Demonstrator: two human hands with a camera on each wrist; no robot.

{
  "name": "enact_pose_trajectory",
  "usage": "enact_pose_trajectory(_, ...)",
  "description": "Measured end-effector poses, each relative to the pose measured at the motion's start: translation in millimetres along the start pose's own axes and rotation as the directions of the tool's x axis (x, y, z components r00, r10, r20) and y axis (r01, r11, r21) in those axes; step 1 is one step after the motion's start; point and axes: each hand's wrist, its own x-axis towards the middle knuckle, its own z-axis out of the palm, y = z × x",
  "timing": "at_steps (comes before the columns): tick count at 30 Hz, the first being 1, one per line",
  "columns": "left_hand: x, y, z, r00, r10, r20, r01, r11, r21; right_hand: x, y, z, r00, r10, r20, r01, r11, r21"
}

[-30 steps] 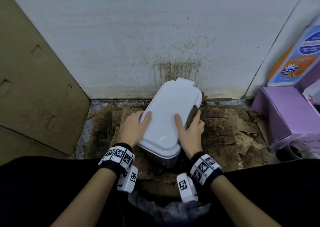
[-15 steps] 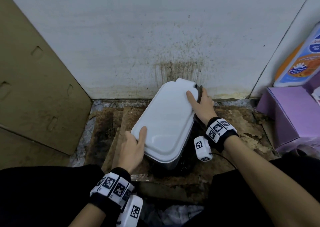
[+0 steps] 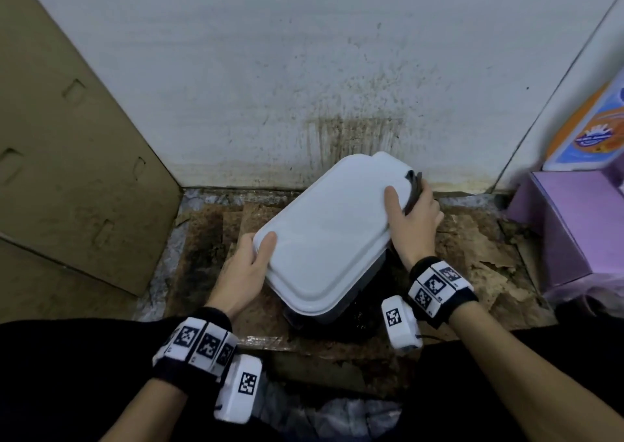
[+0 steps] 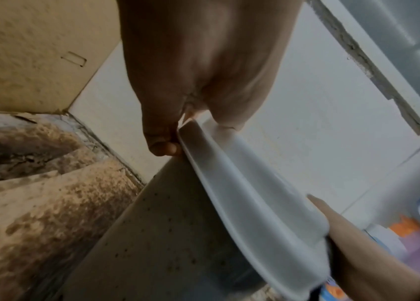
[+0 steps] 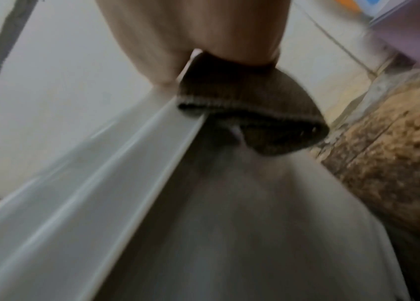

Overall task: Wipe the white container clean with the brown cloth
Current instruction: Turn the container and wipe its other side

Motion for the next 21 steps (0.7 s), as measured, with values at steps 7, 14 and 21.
enact_pose_trajectory(7, 30, 12, -10, 0.997, 0.082, 0.012, -0.081, 0.994, -0.077, -46, 16, 11, 0.975, 0.127, -0.180, -0.126, 0.992, 0.013)
enact_pose_trajectory(14, 41, 8, -5, 0.993, 0.111, -0.030, -0.113, 0.990, -0.084, -51, 25, 17, 0.969, 0.151, -0.196, -0.135, 0.986, 0.096)
enact_pose_trajectory(21, 39, 5, 4, 0.987, 0.009, -0.158, -0.015, 0.999, -0.036, -16, 30, 2, 0.937, 0.319, -0.140, -0.271, 0.921, 0.280)
